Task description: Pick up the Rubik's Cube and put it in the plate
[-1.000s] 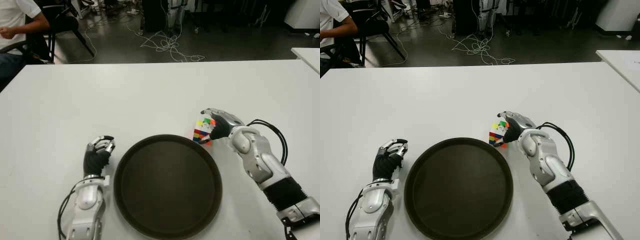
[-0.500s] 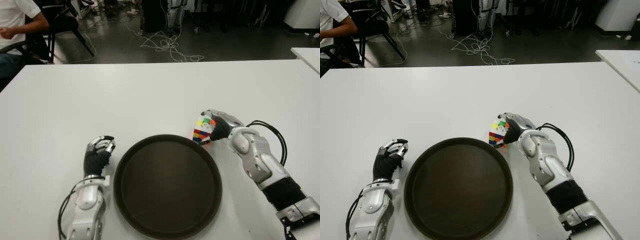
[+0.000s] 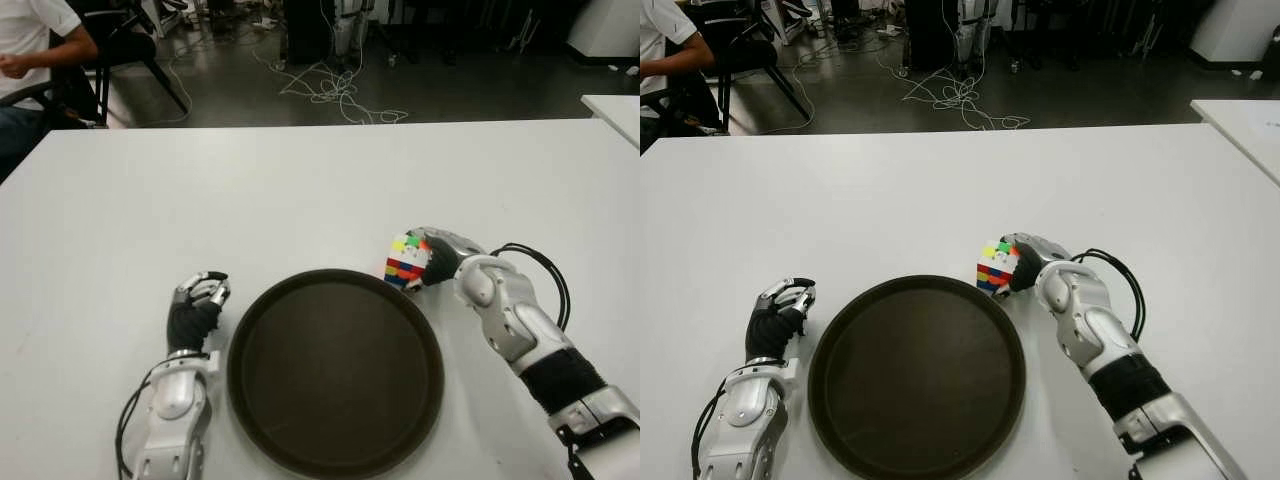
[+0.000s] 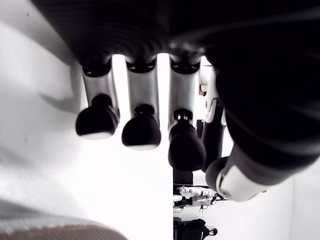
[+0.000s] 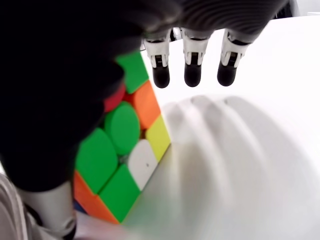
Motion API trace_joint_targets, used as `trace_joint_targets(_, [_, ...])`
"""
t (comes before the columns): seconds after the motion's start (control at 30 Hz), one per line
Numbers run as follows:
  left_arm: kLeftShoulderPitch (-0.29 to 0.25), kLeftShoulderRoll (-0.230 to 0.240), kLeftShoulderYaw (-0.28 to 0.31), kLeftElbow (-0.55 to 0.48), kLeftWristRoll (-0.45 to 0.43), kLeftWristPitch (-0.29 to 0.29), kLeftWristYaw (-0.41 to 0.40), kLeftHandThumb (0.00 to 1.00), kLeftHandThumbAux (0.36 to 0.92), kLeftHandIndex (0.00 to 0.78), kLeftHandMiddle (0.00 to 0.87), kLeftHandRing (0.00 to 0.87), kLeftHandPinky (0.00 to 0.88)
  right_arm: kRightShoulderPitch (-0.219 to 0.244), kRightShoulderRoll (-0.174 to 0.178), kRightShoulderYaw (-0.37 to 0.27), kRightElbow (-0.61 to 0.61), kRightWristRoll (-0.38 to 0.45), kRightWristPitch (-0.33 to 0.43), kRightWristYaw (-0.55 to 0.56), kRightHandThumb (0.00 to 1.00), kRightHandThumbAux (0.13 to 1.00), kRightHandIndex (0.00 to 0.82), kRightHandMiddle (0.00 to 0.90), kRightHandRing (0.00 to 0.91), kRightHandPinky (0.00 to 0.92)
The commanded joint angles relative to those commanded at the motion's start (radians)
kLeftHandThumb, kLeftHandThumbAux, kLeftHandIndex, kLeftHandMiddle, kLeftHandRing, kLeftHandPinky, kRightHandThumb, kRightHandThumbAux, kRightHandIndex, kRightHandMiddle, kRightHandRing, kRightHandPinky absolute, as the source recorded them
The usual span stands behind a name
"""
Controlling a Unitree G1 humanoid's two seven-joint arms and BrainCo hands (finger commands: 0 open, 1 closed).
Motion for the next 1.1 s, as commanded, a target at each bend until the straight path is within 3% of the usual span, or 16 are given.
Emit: trace_joint_targets(1.1, [0.001, -0.002, -0.005, -0.004, 0.009, 0.003, 0.019, 0.712, 0.704, 0.443, 0.828, 0.837, 0.839, -0.015, 0.004, 0.013, 0.049, 0.005, -0.023, -0.025, 0.0, 0.737, 0.0, 0.0, 0.0, 0.0])
